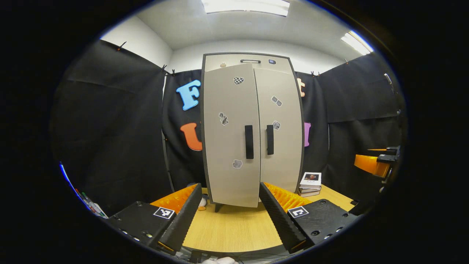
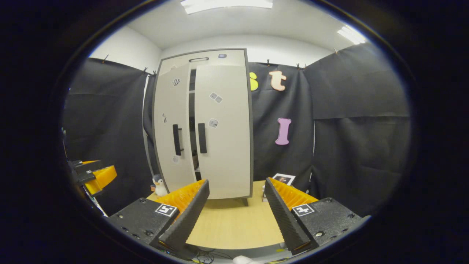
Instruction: Grab one shoe with the right hand and put it into the shoe cabinet, grab the other shoe with the left hand and put it into the shoe cabinet; then close the right door with the right hand and the left door with the left hand.
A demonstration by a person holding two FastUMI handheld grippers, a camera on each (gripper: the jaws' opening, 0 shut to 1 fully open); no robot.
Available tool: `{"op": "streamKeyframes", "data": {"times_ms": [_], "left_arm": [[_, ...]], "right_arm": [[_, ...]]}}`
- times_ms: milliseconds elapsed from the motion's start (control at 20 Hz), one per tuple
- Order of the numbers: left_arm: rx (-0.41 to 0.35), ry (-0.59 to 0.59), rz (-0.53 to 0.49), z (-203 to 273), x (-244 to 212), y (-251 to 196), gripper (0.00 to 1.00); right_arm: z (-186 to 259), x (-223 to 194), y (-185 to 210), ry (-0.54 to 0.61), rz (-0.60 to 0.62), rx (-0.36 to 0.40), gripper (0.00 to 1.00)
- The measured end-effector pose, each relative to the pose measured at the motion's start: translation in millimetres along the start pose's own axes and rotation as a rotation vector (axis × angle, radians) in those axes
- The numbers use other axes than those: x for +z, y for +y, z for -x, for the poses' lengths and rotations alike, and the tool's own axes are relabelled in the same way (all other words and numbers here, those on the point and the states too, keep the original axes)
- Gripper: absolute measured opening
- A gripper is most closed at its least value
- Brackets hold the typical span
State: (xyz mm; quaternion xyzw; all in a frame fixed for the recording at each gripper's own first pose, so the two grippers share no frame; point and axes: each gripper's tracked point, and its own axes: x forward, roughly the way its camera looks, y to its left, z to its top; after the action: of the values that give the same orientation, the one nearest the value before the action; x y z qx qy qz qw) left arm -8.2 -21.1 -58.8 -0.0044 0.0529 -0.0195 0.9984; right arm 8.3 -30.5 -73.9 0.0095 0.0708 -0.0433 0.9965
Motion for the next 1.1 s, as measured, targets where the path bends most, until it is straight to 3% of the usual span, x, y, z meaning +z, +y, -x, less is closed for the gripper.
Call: {"op": "streamKeyframes", "data": {"times_ms": [1100], "left_arm": [[0.006,0.008,-0.006,0.9,2.2,3.9,0.96]], "right_arm": [[-0.7,1.8,-1.5,0.001,-0.001,-0.002,0.99]]}}
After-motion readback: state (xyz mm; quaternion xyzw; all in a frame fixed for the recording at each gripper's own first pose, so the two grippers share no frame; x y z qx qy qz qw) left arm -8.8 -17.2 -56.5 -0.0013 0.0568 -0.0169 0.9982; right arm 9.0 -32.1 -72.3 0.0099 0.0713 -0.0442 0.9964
